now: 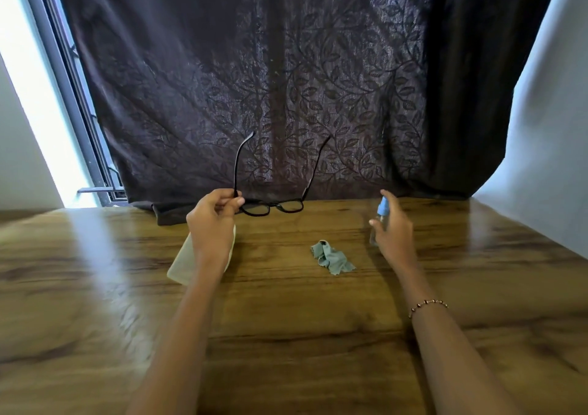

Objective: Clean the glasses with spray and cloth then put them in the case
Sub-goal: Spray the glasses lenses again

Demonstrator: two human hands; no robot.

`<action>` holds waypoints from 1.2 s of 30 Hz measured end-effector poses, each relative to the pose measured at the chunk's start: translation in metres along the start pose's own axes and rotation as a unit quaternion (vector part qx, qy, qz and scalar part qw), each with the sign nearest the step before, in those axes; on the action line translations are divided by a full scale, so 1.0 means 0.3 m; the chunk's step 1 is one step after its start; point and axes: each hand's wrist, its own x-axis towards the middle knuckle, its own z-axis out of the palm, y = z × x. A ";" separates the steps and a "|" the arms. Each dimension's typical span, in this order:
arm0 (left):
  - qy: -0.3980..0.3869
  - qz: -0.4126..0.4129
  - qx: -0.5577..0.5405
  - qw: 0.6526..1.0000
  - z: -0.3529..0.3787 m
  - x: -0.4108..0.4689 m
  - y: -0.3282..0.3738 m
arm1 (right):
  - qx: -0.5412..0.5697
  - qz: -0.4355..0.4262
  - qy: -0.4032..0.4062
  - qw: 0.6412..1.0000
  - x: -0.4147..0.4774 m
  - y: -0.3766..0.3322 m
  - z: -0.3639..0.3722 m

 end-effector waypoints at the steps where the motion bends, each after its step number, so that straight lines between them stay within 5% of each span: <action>1: -0.002 -0.007 -0.005 1.000 0.001 0.001 -0.005 | 0.003 -0.001 -0.002 1.000 -0.001 0.004 0.002; 5: -0.011 -0.018 -0.015 1.000 0.001 0.002 -0.009 | 0.110 0.041 -0.007 0.993 0.007 -0.047 -0.006; 10: -0.010 0.004 -0.025 1.000 0.001 0.000 -0.009 | 0.197 -0.051 0.027 0.979 -0.014 -0.244 0.030; 13: -0.009 0.046 -0.017 0.999 0.002 -0.001 -0.015 | 0.140 -0.168 0.038 0.975 -0.052 -0.349 0.070; 17: 0.008 0.118 0.003 0.993 0.004 0.001 -0.011 | 0.100 -0.228 -0.053 0.967 -0.108 -0.415 0.100; 22: 0.018 0.207 0.043 0.977 0.004 -0.004 0.003 | 0.066 -0.238 -0.121 0.962 -0.137 -0.444 0.127; 36: 0.008 0.222 0.045 0.974 0.010 -0.010 -0.005 | 0.085 -0.192 -0.199 0.957 -0.132 -0.451 0.102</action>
